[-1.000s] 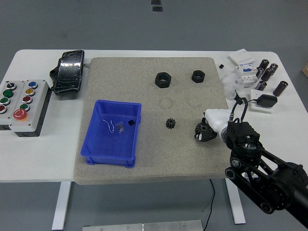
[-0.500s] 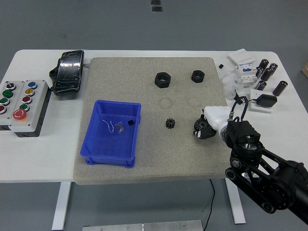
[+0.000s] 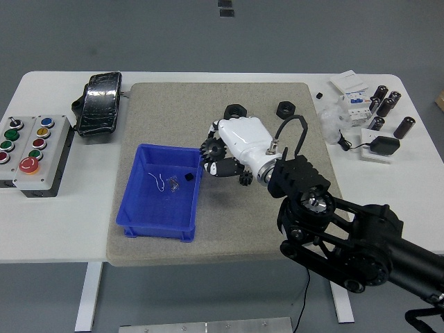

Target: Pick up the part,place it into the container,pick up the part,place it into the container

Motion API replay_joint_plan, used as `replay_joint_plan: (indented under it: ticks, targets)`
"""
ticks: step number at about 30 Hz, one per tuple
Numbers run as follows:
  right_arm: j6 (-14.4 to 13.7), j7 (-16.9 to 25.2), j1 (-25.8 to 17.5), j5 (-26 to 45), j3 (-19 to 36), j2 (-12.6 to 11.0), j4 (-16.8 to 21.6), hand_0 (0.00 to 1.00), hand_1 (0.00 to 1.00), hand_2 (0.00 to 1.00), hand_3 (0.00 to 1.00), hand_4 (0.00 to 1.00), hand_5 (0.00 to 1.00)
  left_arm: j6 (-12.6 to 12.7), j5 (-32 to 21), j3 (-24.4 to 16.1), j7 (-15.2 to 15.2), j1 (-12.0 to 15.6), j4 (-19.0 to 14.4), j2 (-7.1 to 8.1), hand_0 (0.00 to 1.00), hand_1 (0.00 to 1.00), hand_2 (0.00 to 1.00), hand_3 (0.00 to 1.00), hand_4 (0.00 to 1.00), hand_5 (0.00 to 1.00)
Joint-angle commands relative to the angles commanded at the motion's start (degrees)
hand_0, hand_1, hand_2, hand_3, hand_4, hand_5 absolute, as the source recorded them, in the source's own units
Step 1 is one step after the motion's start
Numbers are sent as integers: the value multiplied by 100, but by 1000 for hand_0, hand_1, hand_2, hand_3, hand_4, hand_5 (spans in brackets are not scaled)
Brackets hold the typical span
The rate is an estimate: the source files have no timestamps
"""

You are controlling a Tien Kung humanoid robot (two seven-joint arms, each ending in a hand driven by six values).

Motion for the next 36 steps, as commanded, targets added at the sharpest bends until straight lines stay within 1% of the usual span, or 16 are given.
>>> replay_joint_plan:
  ticks: [1, 3, 4, 7, 9, 10, 15, 16, 21, 22, 25, 29, 32, 33, 34, 36]
  targets:
    - [-49, 118, 46, 81, -116, 43, -76, 495, 655, 659, 628, 485, 2, -1, 8, -4, 4, 0, 0, -1, 660, 563, 563, 626, 707, 384]
    - [69, 362, 120, 192, -368, 109, -194, 495, 655, 659, 628, 485, 2, -3, 27, -14, 9, -1, 0, -2, 660, 563, 563, 626, 707, 384]
    - [169, 475, 143, 246, -486, 126, -223, 790, 902, 889, 716, 320, 250, -3, 36, -19, 11, -1, 0, -2, 660, 563, 563, 627, 709, 385]
    - [326, 702, 180, 219, -679, 150, -205, 790, 902, 889, 716, 320, 250, -3, 69, -41, 15, 1, 0, -1, 660, 563, 563, 627, 709, 385]
    - [341, 770, 195, 174, -712, 160, -185, 790, 902, 889, 716, 320, 250, -5, 86, -50, 18, 2, 0, -4, 660, 563, 563, 627, 709, 385]
    - [328, 793, 201, 154, -723, 163, -176, 844, 970, 971, 825, 612, 309, -5, 89, -47, 18, 1, 0, -5, 660, 563, 563, 626, 709, 385]
    - [157, 846, 194, 140, -741, 160, -157, 844, 970, 971, 825, 612, 309, -11, 129, -50, 16, -12, 0, -8, 660, 563, 563, 626, 709, 385]
    - [107, 860, 188, 143, -738, 160, -153, 835, 969, 971, 871, 687, 304, -12, 134, -53, 17, -12, 0, -8, 660, 564, 564, 627, 709, 385]
    - [-198, 911, 44, 225, -533, 140, -85, 835, 969, 971, 871, 687, 304, -13, 153, -73, 18, -10, 0, -8, 660, 564, 564, 627, 709, 385]
    - [-287, 896, -26, 203, -431, 123, -53, 744, 876, 893, 828, 731, 317, -13, 148, -70, 18, -9, 0, -8, 660, 565, 563, 626, 711, 388]
    - [-459, 702, -276, -4, -56, 24, -14, 744, 876, 893, 828, 731, 317, -11, 142, -70, 17, 2, 0, -15, 660, 565, 563, 626, 711, 388]
    - [-147, 264, -543, -45, 477, -270, -174, 715, 842, 876, 820, 763, 321, -8, 164, -93, 23, 23, 0, -25, 660, 564, 563, 626, 709, 387]
    - [54, 83, -678, 47, 669, -454, -332, 715, 842, 876, 820, 763, 321, -3, 182, -112, 19, 26, 0, -19, 660, 564, 563, 626, 709, 387]
    - [93, 51, -712, 68, 674, -481, -380, 715, 842, 876, 820, 763, 321, -2, 179, -109, 16, 23, 0, -16, 660, 564, 563, 626, 709, 387]
    - [130, 22, -747, 89, 665, -498, -432, 654, 790, 854, 811, 819, 378, -2, 173, -104, 13, 19, 0, -14, 660, 564, 563, 625, 706, 383]
    - [174, -1, -800, 139, 615, -492, -533, 654, 790, 854, 811, 819, 378, -2, 152, -84, 4, 9, 0, -11, 660, 564, 563, 625, 706, 383]
